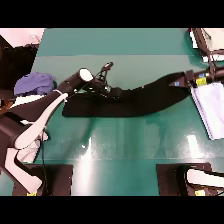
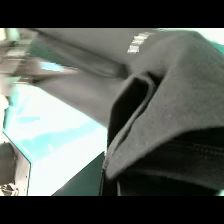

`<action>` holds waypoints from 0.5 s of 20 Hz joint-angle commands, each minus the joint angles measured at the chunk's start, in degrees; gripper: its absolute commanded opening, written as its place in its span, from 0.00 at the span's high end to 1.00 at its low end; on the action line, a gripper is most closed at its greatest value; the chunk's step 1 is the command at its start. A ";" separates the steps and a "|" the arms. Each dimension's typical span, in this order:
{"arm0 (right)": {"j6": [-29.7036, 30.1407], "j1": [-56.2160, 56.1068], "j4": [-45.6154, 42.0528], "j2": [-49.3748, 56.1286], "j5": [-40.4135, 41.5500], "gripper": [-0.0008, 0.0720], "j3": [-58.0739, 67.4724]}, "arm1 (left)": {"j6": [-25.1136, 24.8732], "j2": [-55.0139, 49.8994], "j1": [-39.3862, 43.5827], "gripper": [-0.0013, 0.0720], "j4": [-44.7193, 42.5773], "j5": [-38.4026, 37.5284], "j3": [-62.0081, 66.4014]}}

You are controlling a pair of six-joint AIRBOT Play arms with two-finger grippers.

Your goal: Fold the shirts.

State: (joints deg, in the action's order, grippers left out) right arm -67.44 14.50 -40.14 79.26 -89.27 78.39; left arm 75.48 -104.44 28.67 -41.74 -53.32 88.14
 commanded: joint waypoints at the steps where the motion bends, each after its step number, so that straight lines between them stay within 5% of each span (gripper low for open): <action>1: -6.80 -9.03 0.11 -2.38 -0.26 0.96 9.16 | 1.20 -5.62 1.70 0.95 0.00 -0.92 4.76; 10: -12.33 -25.09 -0.42 5.55 -0.07 0.96 28.20 | 1.07 -5.97 0.02 0.95 -2.40 -3.19 4.83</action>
State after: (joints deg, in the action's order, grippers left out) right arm -77.73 -6.48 -40.29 81.95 -89.32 101.27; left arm 76.51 -110.15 29.67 -43.57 -54.74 92.75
